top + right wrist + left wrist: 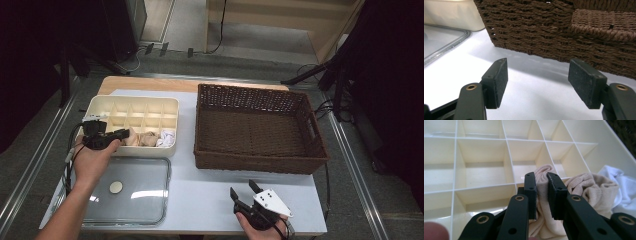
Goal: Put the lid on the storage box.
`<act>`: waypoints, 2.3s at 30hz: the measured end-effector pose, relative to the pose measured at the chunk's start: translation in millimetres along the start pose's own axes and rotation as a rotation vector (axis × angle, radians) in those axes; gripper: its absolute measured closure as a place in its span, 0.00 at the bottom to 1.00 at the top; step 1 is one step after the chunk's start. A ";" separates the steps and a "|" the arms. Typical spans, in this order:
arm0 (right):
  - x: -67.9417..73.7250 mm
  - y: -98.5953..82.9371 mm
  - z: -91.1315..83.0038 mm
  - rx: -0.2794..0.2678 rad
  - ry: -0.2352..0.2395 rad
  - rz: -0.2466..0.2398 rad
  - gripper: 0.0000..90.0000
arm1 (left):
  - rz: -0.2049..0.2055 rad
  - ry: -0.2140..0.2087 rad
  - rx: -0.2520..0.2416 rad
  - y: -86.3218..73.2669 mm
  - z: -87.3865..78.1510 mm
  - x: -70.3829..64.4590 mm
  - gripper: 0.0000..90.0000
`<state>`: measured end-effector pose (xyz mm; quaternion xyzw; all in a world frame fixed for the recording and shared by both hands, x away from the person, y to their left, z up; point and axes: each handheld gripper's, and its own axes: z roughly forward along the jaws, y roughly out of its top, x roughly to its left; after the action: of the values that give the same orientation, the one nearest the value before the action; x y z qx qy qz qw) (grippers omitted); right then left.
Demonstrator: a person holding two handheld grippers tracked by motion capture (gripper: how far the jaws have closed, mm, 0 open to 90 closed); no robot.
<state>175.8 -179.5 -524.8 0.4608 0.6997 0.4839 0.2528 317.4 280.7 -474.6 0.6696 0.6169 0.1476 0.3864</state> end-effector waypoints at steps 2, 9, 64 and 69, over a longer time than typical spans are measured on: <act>-0.4 0.1 0.4 0.002 -0.002 -0.001 0.37 | 0.035 0.003 0.029 1.0 0.9 -1.7 0.89; 1.5 0.1 1.9 0.007 0.002 -0.008 0.37 | 0.043 0.012 0.006 -1.7 1.6 -4.5 0.85; 46.9 10.3 23.4 0.034 0.083 -0.030 0.31 | 0.041 -0.105 -0.385 -84.3 -91.8 2.4 0.17; 61.1 12.9 30.6 0.048 0.088 -0.045 0.31 | 0.042 -0.067 -0.350 -97.4 -90.1 8.8 0.17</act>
<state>178.1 -110.1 -519.8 0.4290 0.7318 0.4810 0.2215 189.0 313.4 -485.9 0.6094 0.5545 0.2380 0.5143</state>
